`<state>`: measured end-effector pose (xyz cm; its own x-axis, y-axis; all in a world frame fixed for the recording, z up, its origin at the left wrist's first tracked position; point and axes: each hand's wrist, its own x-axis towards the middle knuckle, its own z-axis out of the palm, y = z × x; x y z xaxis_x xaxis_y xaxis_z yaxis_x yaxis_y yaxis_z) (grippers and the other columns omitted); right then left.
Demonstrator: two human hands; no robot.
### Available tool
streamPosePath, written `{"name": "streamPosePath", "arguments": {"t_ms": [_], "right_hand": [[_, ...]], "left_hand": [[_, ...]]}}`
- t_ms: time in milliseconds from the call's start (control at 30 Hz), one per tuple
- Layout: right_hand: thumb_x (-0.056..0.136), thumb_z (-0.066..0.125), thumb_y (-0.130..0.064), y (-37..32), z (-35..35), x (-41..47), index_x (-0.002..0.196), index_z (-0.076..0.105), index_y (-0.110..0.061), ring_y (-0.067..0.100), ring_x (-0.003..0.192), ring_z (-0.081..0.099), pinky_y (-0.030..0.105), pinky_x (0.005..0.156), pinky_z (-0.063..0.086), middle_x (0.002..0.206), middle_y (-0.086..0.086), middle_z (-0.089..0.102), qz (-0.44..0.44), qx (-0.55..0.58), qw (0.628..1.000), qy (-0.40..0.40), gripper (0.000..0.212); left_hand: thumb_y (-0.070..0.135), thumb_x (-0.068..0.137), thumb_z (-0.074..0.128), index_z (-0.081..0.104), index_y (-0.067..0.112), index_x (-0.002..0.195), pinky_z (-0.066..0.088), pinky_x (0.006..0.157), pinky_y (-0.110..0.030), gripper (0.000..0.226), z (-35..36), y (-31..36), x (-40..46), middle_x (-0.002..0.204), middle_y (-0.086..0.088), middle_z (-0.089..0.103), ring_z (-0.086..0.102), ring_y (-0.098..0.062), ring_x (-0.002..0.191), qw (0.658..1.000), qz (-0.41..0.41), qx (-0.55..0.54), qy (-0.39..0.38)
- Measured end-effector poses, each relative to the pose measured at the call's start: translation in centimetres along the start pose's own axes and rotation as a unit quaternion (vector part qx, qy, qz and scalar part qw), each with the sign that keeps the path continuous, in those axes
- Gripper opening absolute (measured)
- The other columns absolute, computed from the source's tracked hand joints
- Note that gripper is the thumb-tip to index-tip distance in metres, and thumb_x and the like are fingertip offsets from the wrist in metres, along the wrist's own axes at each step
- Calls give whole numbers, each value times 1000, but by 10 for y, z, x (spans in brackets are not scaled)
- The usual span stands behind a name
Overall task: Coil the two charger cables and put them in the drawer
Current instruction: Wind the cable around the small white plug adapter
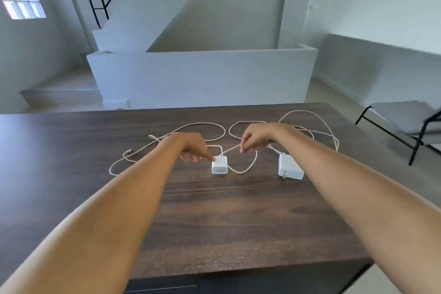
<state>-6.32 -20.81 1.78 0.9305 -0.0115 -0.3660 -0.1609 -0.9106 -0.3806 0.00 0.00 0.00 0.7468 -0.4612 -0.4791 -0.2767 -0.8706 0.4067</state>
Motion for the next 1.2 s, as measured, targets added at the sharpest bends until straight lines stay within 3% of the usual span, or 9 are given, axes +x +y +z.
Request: {"name": "streamPosePath", "arguments": {"t_ms": [133,333,433,533,667,800,967,1067,1200], "right_hand": [[80,69,-21,17,25,0,95,71,-10,22,89,64,30,74,50,97,7,71,26,-52,997,57,18],[84,59,-13,43,50,16,124,35,-9,28,67,61,35,62,55,98,17,62,103,71,982,144,47],[88,59,-22,50,57,22,128,47,-8,27,72,60,34,68,55,98,13,64,117,62,982,137,44],[90,59,-23,51,58,26,100,69,-8,24,68,58,32,67,56,82,8,63,107,117,973,171,20],[88,55,-8,47,55,35,82,65,-6,20,67,61,29,65,58,75,10,62,153,301,924,178,12],[94,39,-2,38,45,37,100,49,-6,19,62,60,32,59,52,73,10,61,164,494,842,144,12],[94,44,-3,35,25,32,70,48,-9,8,33,47,18,35,44,43,-1,46,170,630,746,129,25],[92,50,-5,32,14,32,69,47,-12,4,26,30,11,29,21,50,-1,41,155,583,781,160,25],[87,45,-2,32,10,33,69,58,-19,13,49,36,16,36,26,67,2,51,120,429,858,255,27]], "left_hand": [[42,76,74,60,15,83,49,70,-25,32,18,-6,12,84,-5,55,54,-20,78,999,22,-21,30],[40,78,71,62,11,76,43,63,-25,31,40,-14,25,72,1,48,47,-19,72,997,30,-61,39],[42,77,72,70,8,98,39,62,-27,40,47,-14,30,77,-3,55,47,-19,68,996,36,-66,52],[46,74,75,59,9,70,31,59,-28,40,49,-11,30,69,-2,49,40,-18,63,995,18,-74,71],[39,65,81,54,11,81,38,60,-29,42,52,-7,27,75,0,54,49,-17,68,989,11,-118,89],[27,57,86,55,8,102,56,75,-34,58,55,-4,28,101,-8,63,63,-21,88,973,11,-196,125],[14,68,79,60,19,81,54,91,-40,24,42,-13,32,108,-11,68,65,-25,100,957,16,-236,170],[10,74,75,67,11,100,57,76,-31,26,25,-19,28,98,-11,70,66,-20,81,948,15,-267,173],[7,81,67,65,1,106,51,54,-19,26,5,-18,9,81,-9,65,59,-14,66,912,-5,-406,64]]}}
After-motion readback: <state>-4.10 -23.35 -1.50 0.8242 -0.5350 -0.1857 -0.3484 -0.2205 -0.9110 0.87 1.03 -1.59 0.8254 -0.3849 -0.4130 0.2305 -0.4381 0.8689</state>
